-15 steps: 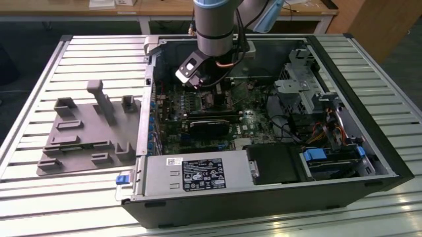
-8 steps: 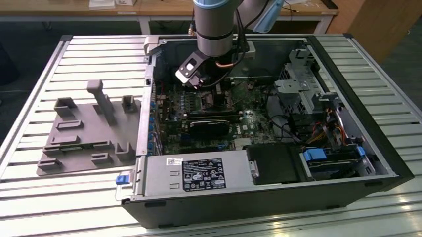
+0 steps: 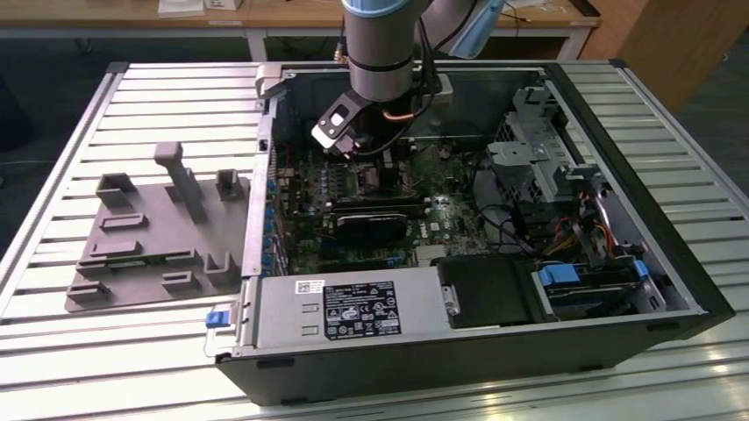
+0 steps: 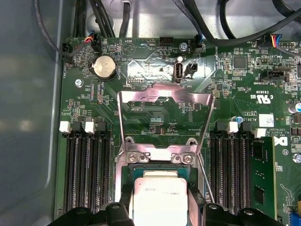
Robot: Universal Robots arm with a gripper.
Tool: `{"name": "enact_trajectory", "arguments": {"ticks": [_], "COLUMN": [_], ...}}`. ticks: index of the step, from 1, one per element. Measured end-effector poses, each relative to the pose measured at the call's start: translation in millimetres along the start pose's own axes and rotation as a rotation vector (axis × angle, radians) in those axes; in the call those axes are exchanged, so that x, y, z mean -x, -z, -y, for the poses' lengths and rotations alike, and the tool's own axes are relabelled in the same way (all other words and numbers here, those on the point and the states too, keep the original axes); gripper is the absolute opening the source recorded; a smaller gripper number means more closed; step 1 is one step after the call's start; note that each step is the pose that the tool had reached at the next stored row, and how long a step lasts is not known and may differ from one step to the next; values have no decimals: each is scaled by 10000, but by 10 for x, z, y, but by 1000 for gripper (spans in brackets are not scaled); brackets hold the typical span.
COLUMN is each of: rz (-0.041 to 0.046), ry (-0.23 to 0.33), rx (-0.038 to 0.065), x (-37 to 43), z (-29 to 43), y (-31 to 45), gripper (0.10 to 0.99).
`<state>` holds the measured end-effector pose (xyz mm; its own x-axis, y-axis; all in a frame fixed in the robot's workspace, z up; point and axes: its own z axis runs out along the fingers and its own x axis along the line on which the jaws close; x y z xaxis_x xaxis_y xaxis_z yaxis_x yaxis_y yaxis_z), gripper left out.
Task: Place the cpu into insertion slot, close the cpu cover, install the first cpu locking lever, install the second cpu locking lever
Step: 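Place the cpu into insertion slot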
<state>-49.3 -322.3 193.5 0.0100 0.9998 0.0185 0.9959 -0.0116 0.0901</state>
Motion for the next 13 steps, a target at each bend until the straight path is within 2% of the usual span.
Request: {"name": "enact_trajectory", "arguments": {"ticks": [5,7,8,13], "rz": [-3,-2,-2,-4], "ry": [0,0,0,-1], "rx": [2,2,1,3], "x": [-1,0,0,-1], "z": [0,0,0,-1], "y": [-2,-2,-2,5], "gripper": [541,553,616,616]}}
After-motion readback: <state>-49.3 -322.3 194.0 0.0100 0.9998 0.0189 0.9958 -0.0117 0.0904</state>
